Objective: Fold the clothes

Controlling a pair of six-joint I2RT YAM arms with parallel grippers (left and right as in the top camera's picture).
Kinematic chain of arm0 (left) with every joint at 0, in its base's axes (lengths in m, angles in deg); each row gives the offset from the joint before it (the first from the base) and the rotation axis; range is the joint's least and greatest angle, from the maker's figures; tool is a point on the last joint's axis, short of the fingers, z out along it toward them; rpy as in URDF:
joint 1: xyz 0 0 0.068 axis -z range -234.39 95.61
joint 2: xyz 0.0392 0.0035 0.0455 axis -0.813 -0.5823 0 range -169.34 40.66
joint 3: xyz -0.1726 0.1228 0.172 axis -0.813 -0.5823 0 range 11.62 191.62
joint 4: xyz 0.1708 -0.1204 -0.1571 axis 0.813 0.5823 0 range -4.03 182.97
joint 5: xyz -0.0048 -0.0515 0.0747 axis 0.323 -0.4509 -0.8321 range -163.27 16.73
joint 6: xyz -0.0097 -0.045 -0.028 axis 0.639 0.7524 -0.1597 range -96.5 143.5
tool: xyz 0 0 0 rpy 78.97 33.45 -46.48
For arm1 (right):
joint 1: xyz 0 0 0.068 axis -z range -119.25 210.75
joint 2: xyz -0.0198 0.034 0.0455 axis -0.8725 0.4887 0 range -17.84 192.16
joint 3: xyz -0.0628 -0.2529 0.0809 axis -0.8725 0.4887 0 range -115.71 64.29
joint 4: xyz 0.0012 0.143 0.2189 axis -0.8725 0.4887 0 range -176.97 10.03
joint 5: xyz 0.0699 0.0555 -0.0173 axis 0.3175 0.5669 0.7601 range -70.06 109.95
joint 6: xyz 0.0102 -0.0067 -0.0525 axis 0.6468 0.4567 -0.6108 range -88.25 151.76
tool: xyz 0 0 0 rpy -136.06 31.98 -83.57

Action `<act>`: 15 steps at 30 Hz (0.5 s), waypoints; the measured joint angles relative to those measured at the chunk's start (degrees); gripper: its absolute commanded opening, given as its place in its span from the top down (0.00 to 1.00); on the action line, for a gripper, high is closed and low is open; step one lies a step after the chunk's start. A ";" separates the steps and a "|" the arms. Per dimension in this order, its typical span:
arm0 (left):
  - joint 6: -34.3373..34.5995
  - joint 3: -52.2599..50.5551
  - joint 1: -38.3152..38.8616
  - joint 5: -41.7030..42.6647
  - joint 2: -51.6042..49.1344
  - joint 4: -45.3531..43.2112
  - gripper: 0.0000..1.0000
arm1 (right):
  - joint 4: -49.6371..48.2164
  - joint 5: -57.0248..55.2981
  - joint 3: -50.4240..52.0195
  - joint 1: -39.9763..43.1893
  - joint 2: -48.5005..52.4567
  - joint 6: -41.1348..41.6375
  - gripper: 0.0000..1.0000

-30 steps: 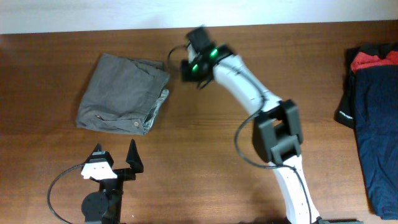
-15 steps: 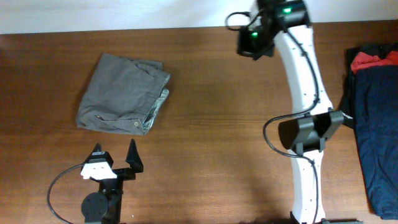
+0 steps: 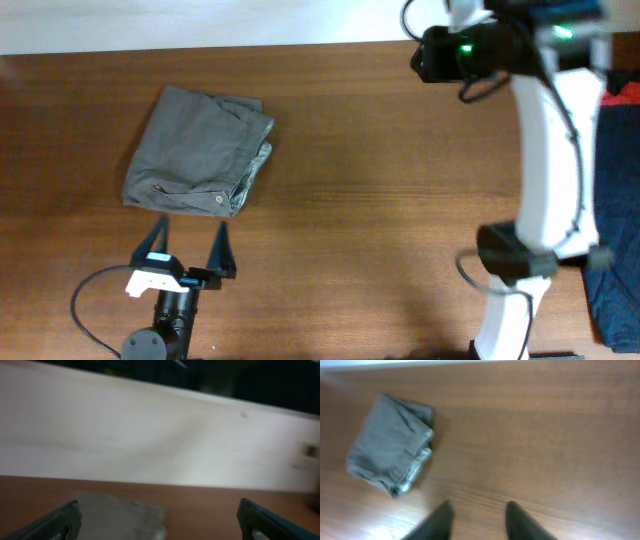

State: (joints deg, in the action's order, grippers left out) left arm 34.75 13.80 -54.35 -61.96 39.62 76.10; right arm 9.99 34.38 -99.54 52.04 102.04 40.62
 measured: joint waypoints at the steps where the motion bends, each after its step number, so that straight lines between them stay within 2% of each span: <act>1: -0.33 1.31 0.00 1.49 -0.46 2.08 0.01 | -0.07 -0.09 0.85 0.00 -2.67 -0.44 0.32; 5: -4.61 11.47 0.00 4.98 -7.67 10.99 0.01 | 0.00 -1.55 6.80 0.00 -12.72 -1.25 0.30; 9: -10.58 28.63 0.00 6.14 -21.97 22.18 0.01 | 0.00 -3.50 15.45 0.00 -20.11 -1.40 0.30; 12: -13.92 41.57 0.00 6.86 -34.60 29.97 0.01 | 0.00 -4.44 21.46 0.00 -22.27 -1.73 0.30; 15: -15.69 50.29 0.00 7.58 -45.40 36.11 0.01 | 0.00 -5.22 26.64 0.00 -22.43 -1.95 0.30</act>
State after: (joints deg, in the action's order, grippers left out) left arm 19.06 64.09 -54.35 -54.37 -5.78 112.21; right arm 9.99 29.16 -72.90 52.04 79.61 38.67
